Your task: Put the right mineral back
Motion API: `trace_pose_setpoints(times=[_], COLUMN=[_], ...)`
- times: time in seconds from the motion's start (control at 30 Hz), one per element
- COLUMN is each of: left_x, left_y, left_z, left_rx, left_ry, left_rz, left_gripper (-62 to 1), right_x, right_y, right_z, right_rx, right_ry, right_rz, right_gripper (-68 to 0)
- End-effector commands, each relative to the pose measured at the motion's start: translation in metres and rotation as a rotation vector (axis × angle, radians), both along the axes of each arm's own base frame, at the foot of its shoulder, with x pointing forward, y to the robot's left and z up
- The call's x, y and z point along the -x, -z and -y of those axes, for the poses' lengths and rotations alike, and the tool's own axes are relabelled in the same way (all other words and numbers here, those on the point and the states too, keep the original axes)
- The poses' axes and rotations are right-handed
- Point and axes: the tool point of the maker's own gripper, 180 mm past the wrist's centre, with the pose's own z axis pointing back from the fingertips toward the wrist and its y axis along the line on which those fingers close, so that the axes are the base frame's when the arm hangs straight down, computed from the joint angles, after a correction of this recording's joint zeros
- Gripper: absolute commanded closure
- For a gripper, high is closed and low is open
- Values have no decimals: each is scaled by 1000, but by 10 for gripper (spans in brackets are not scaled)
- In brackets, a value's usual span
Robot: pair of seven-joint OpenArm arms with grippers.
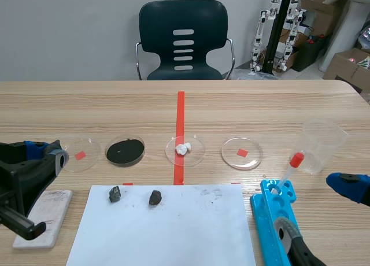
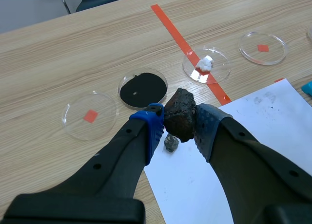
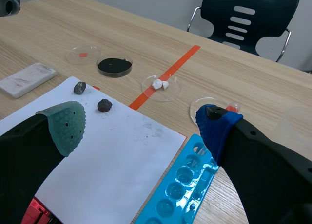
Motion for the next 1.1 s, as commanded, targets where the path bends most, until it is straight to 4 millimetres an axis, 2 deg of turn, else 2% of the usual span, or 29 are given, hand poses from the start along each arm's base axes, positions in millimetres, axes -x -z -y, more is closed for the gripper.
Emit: trace_pose_setpoints(times=[0.0,0.3,1.07], left_x=[-3,-1,-1], left_y=[-9,-2,-2], left_z=[1,0,-1], left_rx=[13,-5,-6], left_ry=[0,-1,-1], left_rz=[34,-4,-6], left_gripper=[-145,-145,-145], right_x=[-5,-5,-5], right_y=[-7,-7,-7], right_z=[2,2,2], right_rx=[-5,-5,-5], right_ry=[6,6,6], right_rz=[37,37,37], right_gripper=[-475,-475,-475])
